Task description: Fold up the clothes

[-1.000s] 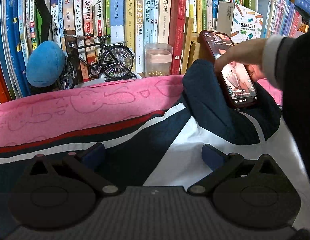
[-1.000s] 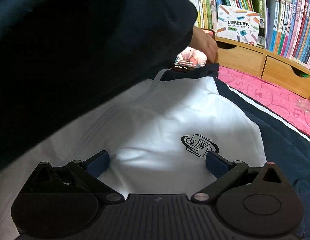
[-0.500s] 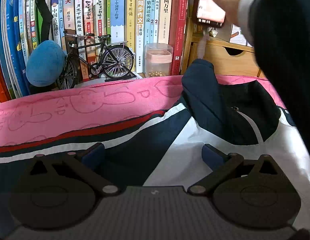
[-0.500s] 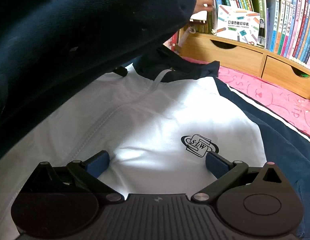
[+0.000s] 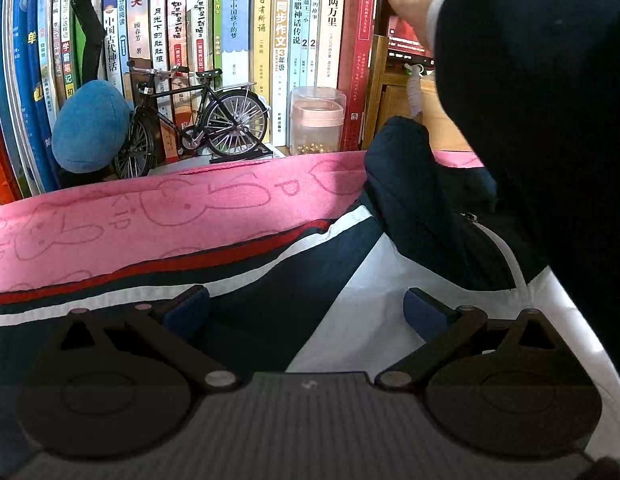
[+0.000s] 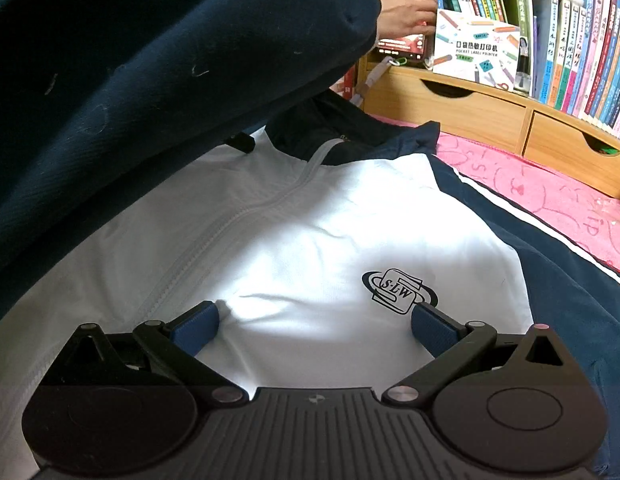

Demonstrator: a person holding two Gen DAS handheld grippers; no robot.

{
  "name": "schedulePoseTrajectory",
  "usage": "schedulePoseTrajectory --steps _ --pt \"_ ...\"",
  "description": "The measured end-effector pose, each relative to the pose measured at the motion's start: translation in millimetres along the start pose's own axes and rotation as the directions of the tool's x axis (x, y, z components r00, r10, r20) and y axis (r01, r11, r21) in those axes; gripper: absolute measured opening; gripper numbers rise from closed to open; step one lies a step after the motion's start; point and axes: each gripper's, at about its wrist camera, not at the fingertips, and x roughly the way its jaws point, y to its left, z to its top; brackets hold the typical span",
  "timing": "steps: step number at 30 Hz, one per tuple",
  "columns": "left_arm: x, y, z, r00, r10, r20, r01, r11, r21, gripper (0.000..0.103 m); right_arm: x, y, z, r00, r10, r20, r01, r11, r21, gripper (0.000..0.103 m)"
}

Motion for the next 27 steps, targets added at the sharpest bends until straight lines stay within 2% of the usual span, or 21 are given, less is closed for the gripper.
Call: schedulePoseTrajectory --steps 13,16,17,18,19,21,24,25,27 --pt "0.5 -1.5 0.3 1.000 0.010 -0.003 -0.010 1.000 -0.001 0.103 -0.3 0.8 0.5 1.000 -0.002 -0.001 0.002 1.000 0.001 0.103" --pt "0.1 4.3 1.7 1.000 -0.002 0.006 0.002 1.000 -0.027 0.103 -0.5 1.1 0.6 1.000 -0.003 -0.001 0.003 1.000 0.001 0.103" --pt "-0.5 8.1 3.1 1.000 0.012 0.008 -0.011 0.999 -0.040 0.102 -0.6 1.3 0.6 1.000 -0.003 -0.001 0.003 1.000 0.002 0.103" --pt "-1.2 12.1 4.8 0.999 0.030 0.010 -0.030 0.998 -0.053 0.096 -0.6 1.4 0.6 1.000 -0.004 -0.001 0.004 1.000 0.002 0.103" --pt "-7.3 17.6 8.9 0.999 0.042 0.018 -0.040 0.996 -0.077 0.087 -0.7 1.5 0.6 1.000 -0.004 -0.001 0.004 1.000 0.003 0.103" --pt "-22.3 29.4 18.4 0.997 0.062 0.036 -0.057 0.990 -0.131 0.081 -0.8 1.6 0.6 1.000 -0.004 -0.001 0.004 1.000 0.003 0.103" --pt "-72.6 43.8 25.3 0.990 -0.024 0.138 0.055 0.973 -0.226 0.086 -1.1 1.8 0.5 1.000 -0.005 -0.001 0.005 1.000 0.004 0.103" --pt "-91.7 41.0 22.8 0.988 -0.020 0.156 0.056 0.972 -0.230 0.090 -1.1 1.8 0.5 1.000 -0.005 -0.001 0.005 1.000 0.004 0.103" --pt "-122.7 26.8 12.0 0.987 0.013 0.161 0.015 0.984 -0.175 0.092 -1.1 1.9 0.5 1.000 -0.006 -0.001 0.006 1.000 0.004 0.103"
